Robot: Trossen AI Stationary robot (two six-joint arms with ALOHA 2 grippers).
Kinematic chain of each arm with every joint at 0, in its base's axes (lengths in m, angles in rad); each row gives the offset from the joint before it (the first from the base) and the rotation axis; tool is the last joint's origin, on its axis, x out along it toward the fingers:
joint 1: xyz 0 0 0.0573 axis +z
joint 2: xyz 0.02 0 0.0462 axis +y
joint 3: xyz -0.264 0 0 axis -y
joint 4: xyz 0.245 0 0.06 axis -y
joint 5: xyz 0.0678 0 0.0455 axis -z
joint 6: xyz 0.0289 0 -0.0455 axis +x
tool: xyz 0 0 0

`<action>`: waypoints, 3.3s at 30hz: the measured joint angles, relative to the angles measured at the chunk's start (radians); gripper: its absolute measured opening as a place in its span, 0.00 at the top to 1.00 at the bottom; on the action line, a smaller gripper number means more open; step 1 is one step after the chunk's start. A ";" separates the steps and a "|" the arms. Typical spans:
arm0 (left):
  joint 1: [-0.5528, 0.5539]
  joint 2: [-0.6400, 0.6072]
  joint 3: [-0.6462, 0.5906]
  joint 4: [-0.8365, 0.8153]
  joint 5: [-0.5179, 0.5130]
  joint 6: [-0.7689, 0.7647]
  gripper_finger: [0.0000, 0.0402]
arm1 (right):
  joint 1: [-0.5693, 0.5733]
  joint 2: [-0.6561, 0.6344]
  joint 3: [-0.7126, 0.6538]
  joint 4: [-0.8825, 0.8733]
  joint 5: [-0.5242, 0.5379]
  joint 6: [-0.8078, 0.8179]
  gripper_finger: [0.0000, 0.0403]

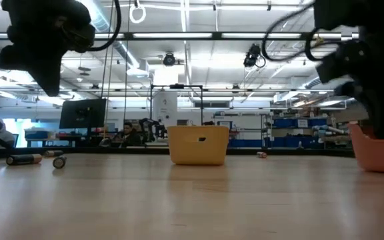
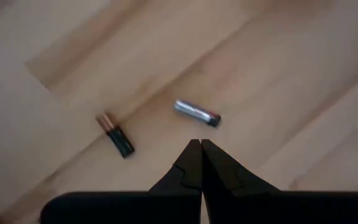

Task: Sort batteries
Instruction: Put the brown battery into the orange bin

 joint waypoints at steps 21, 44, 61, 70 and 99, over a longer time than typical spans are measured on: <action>0.001 0.002 -0.001 -0.069 -0.045 -0.004 0.99 | 0.271 0.000 0.010 -0.072 -0.103 0.296 0.98; 0.000 0.002 -0.002 -0.145 -0.016 -0.108 0.99 | 0.105 0.000 0.108 0.022 0.125 -0.132 0.98; 0.024 0.003 -0.002 -0.178 0.003 -0.189 0.95 | 0.013 0.000 0.108 0.150 0.136 -0.277 0.98; 0.024 0.004 -0.118 -0.085 0.049 -0.262 0.70 | 0.014 0.000 0.108 0.154 0.149 -0.277 0.98; 0.023 0.000 -0.405 0.301 0.063 -0.264 0.64 | 0.014 0.000 0.108 0.163 0.167 -0.280 0.98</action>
